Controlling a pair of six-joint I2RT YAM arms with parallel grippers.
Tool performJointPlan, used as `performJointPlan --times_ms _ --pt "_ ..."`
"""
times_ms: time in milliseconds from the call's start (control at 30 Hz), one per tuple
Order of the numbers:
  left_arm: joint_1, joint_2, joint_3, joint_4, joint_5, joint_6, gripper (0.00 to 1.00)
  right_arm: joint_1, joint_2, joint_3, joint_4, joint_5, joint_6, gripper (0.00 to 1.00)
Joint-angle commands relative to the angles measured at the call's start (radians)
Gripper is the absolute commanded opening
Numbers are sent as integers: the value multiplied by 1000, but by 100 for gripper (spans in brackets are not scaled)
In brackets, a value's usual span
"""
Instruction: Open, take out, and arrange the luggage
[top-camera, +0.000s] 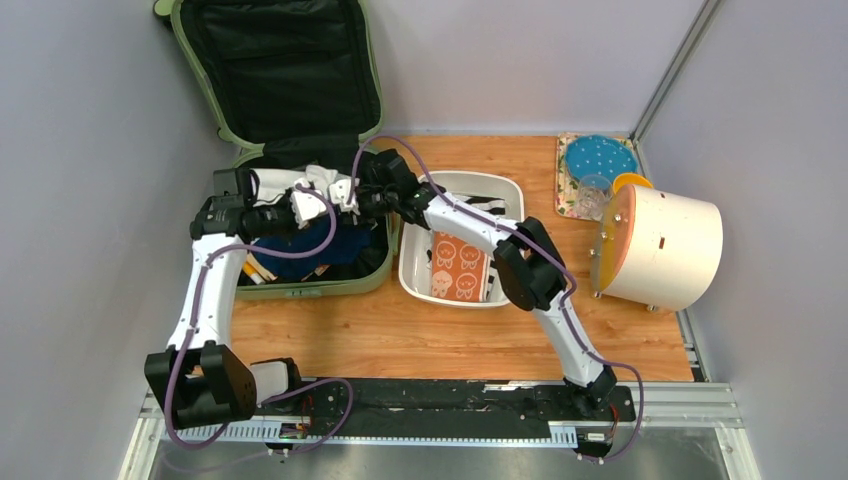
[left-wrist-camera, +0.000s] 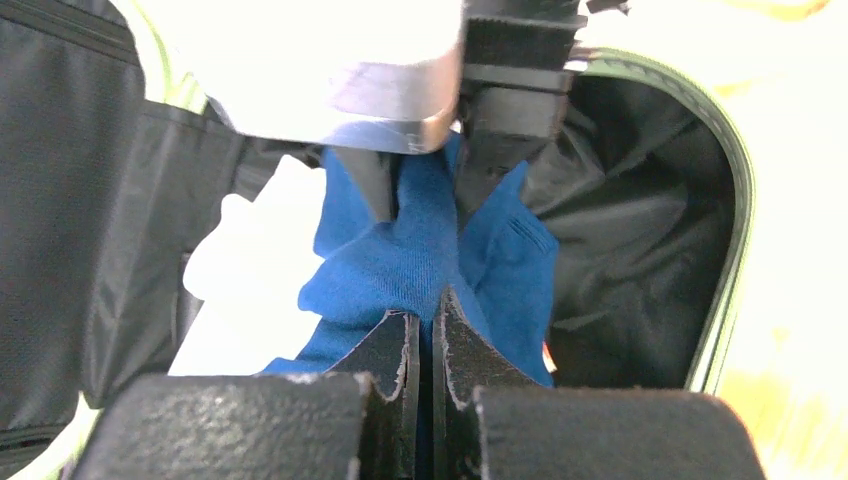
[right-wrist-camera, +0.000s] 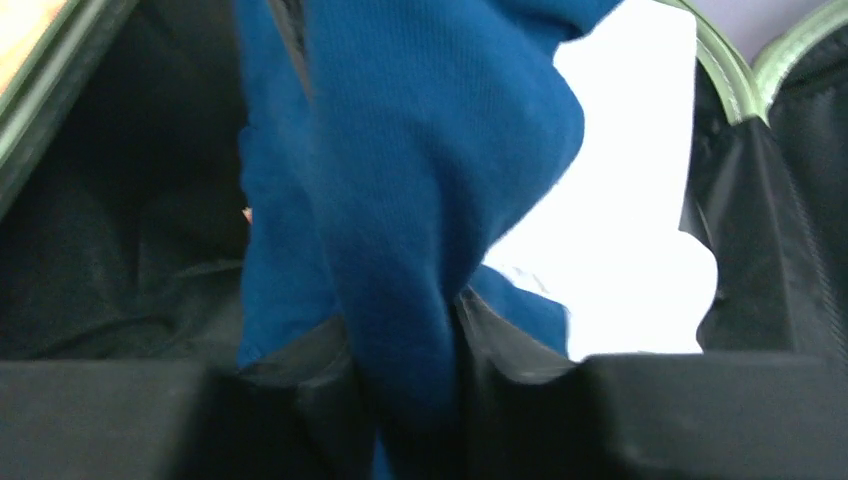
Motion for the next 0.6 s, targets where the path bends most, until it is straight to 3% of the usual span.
performJointPlan --times_ms 0,33,200,333,567 --pt "-5 -21 109 91 115 -125 0 -68 -42 80 86 70 197 18" --pt "-6 -16 118 135 119 -179 0 -79 -70 90 99 56 234 0" --pt "-32 20 189 311 109 -377 0 -146 -202 85 64 30 250 0" --pt "-110 42 227 488 79 -546 0 -181 -340 82 -124 7 171 0" --pt "-285 118 338 622 39 -695 0 -229 -558 6 -478 129 -165 0"
